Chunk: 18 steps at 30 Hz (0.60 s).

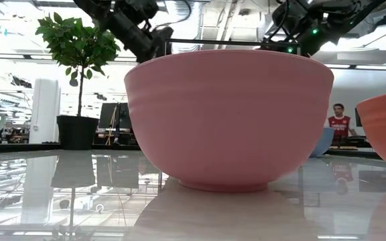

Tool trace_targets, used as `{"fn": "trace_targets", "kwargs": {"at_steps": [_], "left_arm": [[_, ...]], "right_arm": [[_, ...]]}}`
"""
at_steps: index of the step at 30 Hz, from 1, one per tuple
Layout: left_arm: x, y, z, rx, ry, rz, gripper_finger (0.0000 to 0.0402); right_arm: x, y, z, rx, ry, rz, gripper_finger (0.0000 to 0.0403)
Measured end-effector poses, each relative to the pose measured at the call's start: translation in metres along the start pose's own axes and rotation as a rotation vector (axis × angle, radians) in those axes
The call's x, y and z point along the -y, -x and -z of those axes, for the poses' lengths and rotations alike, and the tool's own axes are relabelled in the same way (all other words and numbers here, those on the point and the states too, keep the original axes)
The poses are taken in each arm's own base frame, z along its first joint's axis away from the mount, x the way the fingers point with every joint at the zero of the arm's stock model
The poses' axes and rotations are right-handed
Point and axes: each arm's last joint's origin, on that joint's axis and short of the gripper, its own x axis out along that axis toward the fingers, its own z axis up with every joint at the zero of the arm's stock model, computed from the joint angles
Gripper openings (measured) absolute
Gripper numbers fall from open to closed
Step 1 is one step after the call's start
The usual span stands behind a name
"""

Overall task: Place and stack bowls onto a shelf
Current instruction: Put the blue bowl on the shelf

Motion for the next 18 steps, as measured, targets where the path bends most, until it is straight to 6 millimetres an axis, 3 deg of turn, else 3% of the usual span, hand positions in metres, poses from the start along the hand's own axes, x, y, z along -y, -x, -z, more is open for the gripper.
{"fn": "trace_targets", "kwargs": {"at_steps": [9,18], "left_arm": [[0.037,0.037,0.0,0.046,-0.135,0.114,0.0226],[0.099,0.055,0.035,-0.118,-0.35,0.359,0.0226]], "right_arm": [[0.002,0.001,0.007,-0.068,-0.002,0.019,0.0228],[0.002,0.001,0.007,-0.074,-0.006,0.021,0.0228]]}}
